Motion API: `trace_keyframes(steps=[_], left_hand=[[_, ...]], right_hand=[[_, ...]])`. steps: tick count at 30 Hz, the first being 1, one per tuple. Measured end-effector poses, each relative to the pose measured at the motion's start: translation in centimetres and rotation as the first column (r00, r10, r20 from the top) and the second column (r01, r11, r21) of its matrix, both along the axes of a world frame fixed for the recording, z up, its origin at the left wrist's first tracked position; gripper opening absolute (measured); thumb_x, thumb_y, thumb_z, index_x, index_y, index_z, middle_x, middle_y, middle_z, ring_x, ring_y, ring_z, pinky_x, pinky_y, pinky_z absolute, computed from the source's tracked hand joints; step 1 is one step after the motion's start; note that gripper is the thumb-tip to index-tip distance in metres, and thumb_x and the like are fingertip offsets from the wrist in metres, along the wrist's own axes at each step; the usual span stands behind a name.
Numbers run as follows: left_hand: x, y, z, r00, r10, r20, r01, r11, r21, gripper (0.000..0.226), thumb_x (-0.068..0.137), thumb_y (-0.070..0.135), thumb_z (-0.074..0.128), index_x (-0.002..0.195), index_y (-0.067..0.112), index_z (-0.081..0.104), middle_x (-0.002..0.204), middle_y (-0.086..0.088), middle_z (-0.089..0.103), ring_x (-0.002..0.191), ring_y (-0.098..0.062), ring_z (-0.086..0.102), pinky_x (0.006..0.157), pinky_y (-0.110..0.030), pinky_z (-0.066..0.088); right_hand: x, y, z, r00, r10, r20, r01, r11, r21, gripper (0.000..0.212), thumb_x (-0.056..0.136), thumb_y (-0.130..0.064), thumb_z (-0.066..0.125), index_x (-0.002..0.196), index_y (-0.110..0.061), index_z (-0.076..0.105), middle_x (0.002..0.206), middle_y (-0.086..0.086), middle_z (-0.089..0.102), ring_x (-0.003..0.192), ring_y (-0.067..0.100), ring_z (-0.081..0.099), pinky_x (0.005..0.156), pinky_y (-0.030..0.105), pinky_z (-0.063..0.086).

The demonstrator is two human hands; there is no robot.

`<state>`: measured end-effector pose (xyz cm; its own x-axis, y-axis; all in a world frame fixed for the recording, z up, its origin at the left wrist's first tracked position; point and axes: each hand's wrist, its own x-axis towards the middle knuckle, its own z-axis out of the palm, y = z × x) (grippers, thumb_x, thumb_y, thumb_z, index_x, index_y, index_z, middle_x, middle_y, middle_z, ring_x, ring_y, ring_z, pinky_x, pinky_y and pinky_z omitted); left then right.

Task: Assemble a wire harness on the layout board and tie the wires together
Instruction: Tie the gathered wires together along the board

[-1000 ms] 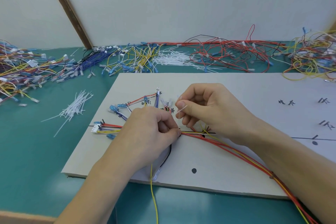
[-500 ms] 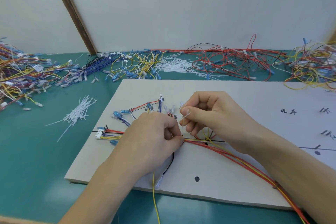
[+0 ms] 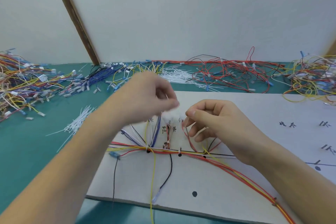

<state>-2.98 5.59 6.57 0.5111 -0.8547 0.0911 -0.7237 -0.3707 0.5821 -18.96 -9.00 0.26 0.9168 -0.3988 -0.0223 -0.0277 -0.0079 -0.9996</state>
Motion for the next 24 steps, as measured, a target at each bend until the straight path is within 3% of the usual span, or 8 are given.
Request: trace_keyframes(steps=[4,8,9,16,24], left_hand=[[6.5,-6.4,-1.0,0.975,0.212,0.061,-0.202,0.97,-0.136,0.008,0.088,0.02,0.073,0.08,0.02,0.077,0.067,0.002,0.075,0.053,-0.005,0.066,0.047,-0.023,0.05],[11.4,-11.1,-4.4,0.935,0.24,0.261,-0.257,0.966,0.034,0.021,0.09,0.005,0.067,0.106,0.013,0.078,0.107,-0.006,0.076,0.099,-0.023,0.07,0.089,-0.034,0.056],[12.1,-11.7,-5.1,0.926,0.22,0.306,-0.257,0.963,0.085,0.023,0.09,0.004,0.067,0.109,0.012,0.077,0.112,-0.008,0.075,0.106,-0.027,0.069,0.093,-0.036,0.055],[12.8,-12.8,-6.1,0.914,0.184,0.362,-0.244,0.962,0.127,0.014,0.087,0.003,0.072,0.091,0.013,0.081,0.097,-0.01,0.078,0.096,-0.029,0.07,0.085,-0.034,0.056],[12.4,-12.6,-6.5,0.871,0.088,0.483,-0.204,0.96,0.194,0.003,0.092,0.017,0.062,0.09,0.017,0.063,0.099,-0.006,0.068,0.093,-0.028,0.061,0.08,-0.04,0.054]], right_hand=[[0.2,-0.6,0.2,0.99,-0.144,0.006,0.144,0.988,0.061,0.013,0.098,-0.016,0.067,0.093,-0.004,0.073,0.081,0.009,0.077,0.062,0.016,0.064,0.053,0.024,0.053],[0.2,-0.7,0.1,0.981,-0.196,0.009,0.194,0.975,0.104,0.012,0.098,-0.015,0.067,0.094,-0.006,0.072,0.076,0.007,0.074,0.059,0.017,0.062,0.052,0.025,0.052],[0.2,-0.6,0.1,0.982,-0.19,0.012,0.188,0.977,0.105,0.012,0.098,-0.016,0.067,0.094,-0.006,0.072,0.075,0.006,0.074,0.059,0.016,0.062,0.052,0.025,0.051],[0.3,-1.2,0.1,0.959,-0.28,0.05,0.271,0.953,0.137,0.012,0.098,-0.019,0.067,0.092,-0.011,0.073,0.069,0.001,0.071,0.055,0.013,0.059,0.05,0.021,0.048],[0.3,-1.3,0.3,0.938,-0.342,0.059,0.331,0.932,0.152,0.013,0.098,-0.02,0.067,0.089,-0.013,0.072,0.066,0.0,0.069,0.052,0.013,0.056,0.047,0.021,0.046]])
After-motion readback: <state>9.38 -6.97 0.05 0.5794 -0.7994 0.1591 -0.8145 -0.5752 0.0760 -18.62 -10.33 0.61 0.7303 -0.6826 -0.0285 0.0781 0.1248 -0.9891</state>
